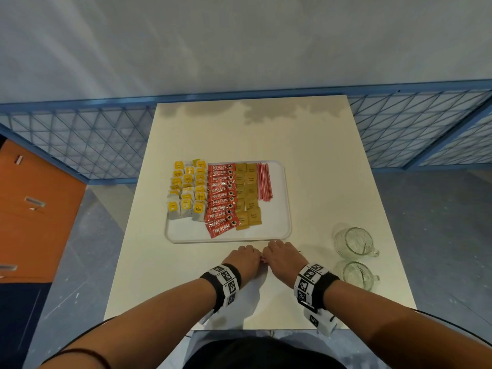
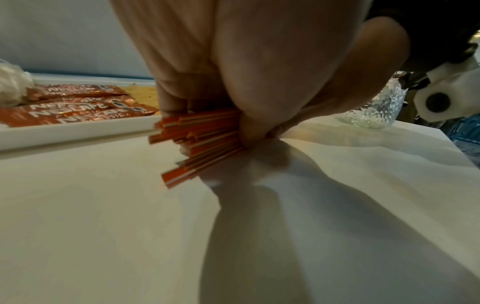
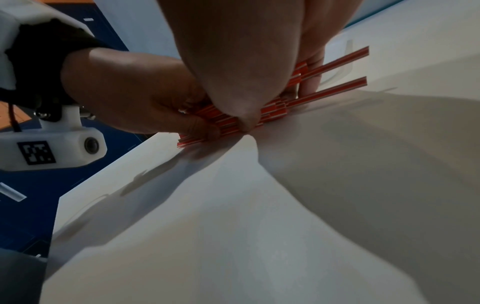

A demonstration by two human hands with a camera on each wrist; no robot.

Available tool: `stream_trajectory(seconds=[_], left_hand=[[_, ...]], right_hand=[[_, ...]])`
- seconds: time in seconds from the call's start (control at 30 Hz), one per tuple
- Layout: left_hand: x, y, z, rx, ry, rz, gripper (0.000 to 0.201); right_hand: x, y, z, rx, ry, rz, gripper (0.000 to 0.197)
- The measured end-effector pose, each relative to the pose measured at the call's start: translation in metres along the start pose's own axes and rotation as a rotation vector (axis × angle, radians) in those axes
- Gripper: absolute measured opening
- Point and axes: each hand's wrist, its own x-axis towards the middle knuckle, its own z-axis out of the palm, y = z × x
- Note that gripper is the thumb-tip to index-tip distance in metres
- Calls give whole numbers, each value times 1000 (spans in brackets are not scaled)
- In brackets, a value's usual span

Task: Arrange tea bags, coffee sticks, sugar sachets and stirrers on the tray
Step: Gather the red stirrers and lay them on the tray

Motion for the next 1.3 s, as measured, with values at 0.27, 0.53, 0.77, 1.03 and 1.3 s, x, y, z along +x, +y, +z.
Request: stream_trajectory(seconds=[0.27,0.53,0.77,1.03,1.3], left_hand=[[-4,1,-6,-58,-29,23,31],[-11,-4,-8,-177,0,16,28],[-10,-11,-18,-251,-26,65,33],[-10,-32,-26,-462,-14,144,28],[-19,-37,-49,-744,35,209,30]], right_hand=[[-3,-3,-9,-1,-102,15,17],[4,-1,-29,-47,-148,-115,45],[11,7,-43,164,-220,-111,23],[20,37,-80,386,-190,-136,26],[19,64,-115,1041,83,331,48]])
